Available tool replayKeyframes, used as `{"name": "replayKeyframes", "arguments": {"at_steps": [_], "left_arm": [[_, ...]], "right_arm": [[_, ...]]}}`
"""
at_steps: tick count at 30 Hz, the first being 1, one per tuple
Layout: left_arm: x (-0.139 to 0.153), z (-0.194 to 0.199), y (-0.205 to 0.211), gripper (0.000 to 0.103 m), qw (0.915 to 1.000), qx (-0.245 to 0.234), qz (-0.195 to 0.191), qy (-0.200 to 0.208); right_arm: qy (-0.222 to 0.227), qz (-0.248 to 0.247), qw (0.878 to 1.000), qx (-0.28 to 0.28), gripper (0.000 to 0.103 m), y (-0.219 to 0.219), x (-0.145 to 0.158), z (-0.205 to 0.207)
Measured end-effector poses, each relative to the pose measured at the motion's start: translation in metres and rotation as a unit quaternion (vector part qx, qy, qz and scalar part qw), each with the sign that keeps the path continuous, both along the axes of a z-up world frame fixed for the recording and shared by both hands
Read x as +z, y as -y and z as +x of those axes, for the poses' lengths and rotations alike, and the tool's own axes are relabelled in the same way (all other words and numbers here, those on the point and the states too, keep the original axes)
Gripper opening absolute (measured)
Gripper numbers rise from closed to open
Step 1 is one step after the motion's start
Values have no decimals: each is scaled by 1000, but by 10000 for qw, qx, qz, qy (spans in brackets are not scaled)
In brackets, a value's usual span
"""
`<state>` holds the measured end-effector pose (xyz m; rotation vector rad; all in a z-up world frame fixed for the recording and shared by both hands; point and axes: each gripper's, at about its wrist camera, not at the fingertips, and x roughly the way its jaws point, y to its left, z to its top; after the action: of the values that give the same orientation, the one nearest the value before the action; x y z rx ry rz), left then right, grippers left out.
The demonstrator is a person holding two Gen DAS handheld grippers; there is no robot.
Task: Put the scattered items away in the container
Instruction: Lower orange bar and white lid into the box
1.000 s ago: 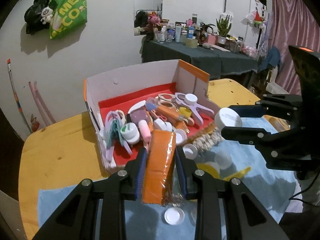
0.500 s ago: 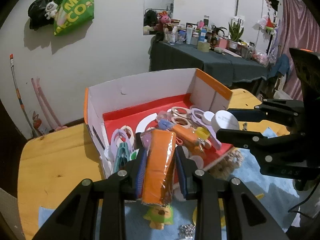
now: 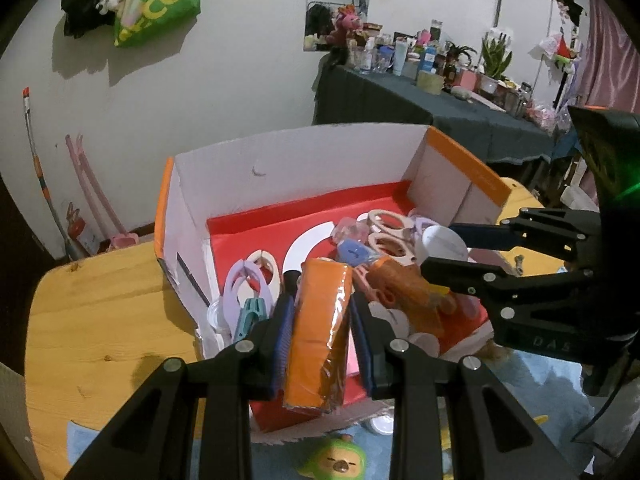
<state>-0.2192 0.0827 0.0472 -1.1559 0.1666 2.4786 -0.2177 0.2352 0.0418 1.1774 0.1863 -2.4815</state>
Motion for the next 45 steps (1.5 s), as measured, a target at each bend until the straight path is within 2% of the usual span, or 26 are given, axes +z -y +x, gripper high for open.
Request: {"name": "replayKeyframes", "arguments": {"at_steps": [19,45], "left_arm": [[-15,-10,1,31,9997,62,-17,214],[-20,-14,2,31,9995,125,-40,277]], "right_arm": [[303,53,9995,-7,39,1,-22,-14],[307,110,9995,-52,39,2,-27,-18]]}}
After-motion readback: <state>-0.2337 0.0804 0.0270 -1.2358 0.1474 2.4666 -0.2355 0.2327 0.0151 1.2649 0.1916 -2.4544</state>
